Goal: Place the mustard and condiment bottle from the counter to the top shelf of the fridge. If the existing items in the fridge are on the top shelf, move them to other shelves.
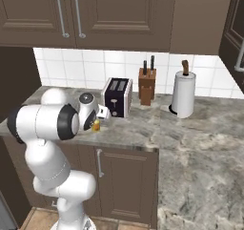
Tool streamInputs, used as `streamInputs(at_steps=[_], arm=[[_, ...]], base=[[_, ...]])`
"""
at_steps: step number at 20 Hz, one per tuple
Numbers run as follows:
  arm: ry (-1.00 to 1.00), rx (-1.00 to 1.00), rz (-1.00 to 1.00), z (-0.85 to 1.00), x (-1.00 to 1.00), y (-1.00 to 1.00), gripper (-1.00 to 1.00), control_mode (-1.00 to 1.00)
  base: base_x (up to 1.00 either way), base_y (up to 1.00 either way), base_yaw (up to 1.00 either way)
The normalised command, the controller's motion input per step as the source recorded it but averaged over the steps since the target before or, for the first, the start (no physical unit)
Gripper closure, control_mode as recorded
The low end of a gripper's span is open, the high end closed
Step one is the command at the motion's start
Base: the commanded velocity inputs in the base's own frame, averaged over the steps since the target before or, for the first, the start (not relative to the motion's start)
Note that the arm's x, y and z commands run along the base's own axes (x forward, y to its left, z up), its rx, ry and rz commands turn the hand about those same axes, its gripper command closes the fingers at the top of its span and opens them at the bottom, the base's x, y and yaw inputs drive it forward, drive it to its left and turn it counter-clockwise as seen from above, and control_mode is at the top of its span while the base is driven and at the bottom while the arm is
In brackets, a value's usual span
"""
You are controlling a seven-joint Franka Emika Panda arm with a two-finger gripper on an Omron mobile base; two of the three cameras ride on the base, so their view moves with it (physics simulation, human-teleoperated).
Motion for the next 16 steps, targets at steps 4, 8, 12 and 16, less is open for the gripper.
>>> streamInputs(at_steps=[4,8,12,16], arm=[[-0.05,0.0,0.0,-0.07,0.24,0.0,-1.0,-1.0],[-0.02,0.0,0.0,-0.03,0.1,0.0,1.0,-1.0],[0.0,0.0,0.0,0.0,0.0,0.0,1.0,-1.0],[-0.04,0.0,0.0,0.06,-0.17,0.0,1.0,-1.0]], base=[[0.0,0.0,0.0],[0.0,0.0,0.0],[0.0,0.0,0.0],[0.0,0.0,0.0]])
